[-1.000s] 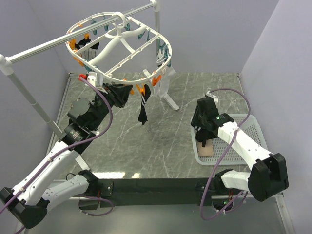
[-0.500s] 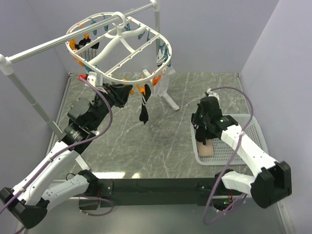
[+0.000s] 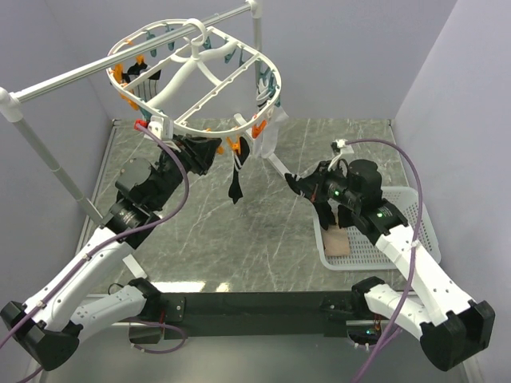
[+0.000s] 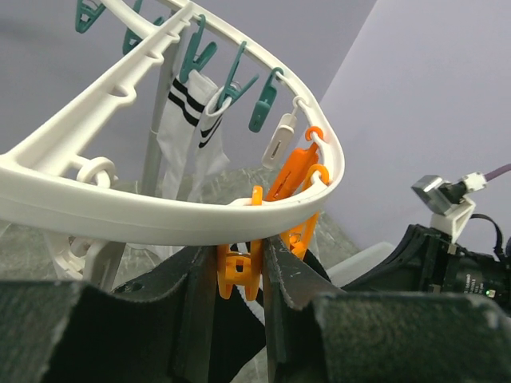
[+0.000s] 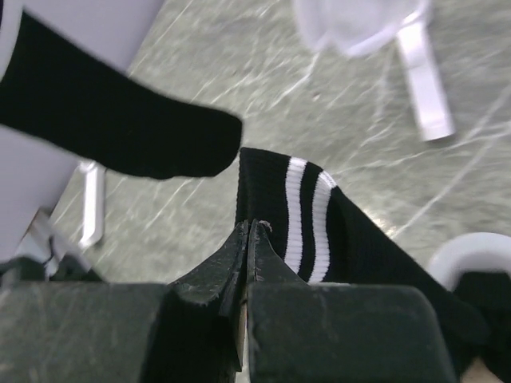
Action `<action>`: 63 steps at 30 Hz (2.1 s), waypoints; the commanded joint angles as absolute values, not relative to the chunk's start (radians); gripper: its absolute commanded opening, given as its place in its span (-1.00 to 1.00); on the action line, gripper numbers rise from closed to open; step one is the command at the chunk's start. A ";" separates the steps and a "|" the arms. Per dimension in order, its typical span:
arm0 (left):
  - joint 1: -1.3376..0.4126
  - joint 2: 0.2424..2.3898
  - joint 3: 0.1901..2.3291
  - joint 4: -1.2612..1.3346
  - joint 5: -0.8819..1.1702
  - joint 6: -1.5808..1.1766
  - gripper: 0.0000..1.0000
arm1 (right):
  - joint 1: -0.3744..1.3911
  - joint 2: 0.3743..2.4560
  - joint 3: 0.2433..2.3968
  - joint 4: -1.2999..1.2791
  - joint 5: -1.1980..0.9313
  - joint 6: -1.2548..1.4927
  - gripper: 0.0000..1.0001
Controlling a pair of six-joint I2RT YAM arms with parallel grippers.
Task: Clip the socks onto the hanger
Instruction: Pick up the sock from the bin, then clamp the sock onto the hanger.
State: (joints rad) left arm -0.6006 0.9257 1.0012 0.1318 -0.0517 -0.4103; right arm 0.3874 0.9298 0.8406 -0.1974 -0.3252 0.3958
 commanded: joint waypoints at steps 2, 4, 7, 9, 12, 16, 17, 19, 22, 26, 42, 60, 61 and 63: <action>-0.597 0.943 1.019 0.218 -0.011 -0.433 -0.55 | 0.413 0.954 0.902 -0.163 -0.413 0.452 -1.00; -0.598 0.951 1.011 0.251 -0.008 -0.440 -0.55 | 0.423 0.972 0.932 -0.190 -0.410 0.500 -1.00; -0.601 0.953 0.989 0.288 0.011 -0.463 -0.54 | 0.452 0.973 0.972 -0.206 -0.407 0.561 -1.00; -0.609 0.945 0.970 0.305 0.003 -0.479 -0.54 | 0.471 0.966 0.969 -0.186 -0.397 0.632 -1.00; -0.650 0.939 0.953 0.331 -0.050 -0.466 -0.54 | 0.495 0.956 0.950 -0.131 -0.411 0.689 -1.00; -0.779 0.943 0.960 0.339 -0.178 -0.402 -0.55 | 0.575 0.933 0.953 -0.135 -0.313 0.745 -1.00; -0.801 0.948 0.962 0.347 -0.208 -0.397 -0.56 | 0.584 0.930 0.950 -0.138 -0.284 0.752 -1.00; -0.839 0.953 0.957 0.354 -0.294 -0.399 -0.56 | 0.604 0.914 0.937 -0.143 -0.258 0.785 -1.00; -0.905 0.965 0.954 0.365 -0.436 -0.405 -0.57 | 0.623 0.873 0.901 -0.121 -0.206 0.844 -1.00; -0.974 0.980 0.946 0.380 -0.581 -0.411 -0.57 | 0.650 0.810 0.877 -0.104 -0.127 0.884 -1.00; -1.098 1.158 1.034 0.425 -0.802 -0.433 -0.58 | 0.732 0.813 0.913 -0.081 -0.169 0.919 -1.00; -1.098 1.177 1.060 0.397 -0.781 -0.410 -0.59 | 0.733 0.948 0.992 0.037 -0.150 0.927 -1.00; -1.098 1.180 1.065 0.390 -0.785 -0.411 -0.59 | 0.733 0.951 0.994 0.037 -0.149 0.923 -1.00; -1.100 1.187 1.066 0.387 -0.799 -0.400 -0.59 | 0.733 0.945 0.980 0.046 -0.127 0.930 -1.00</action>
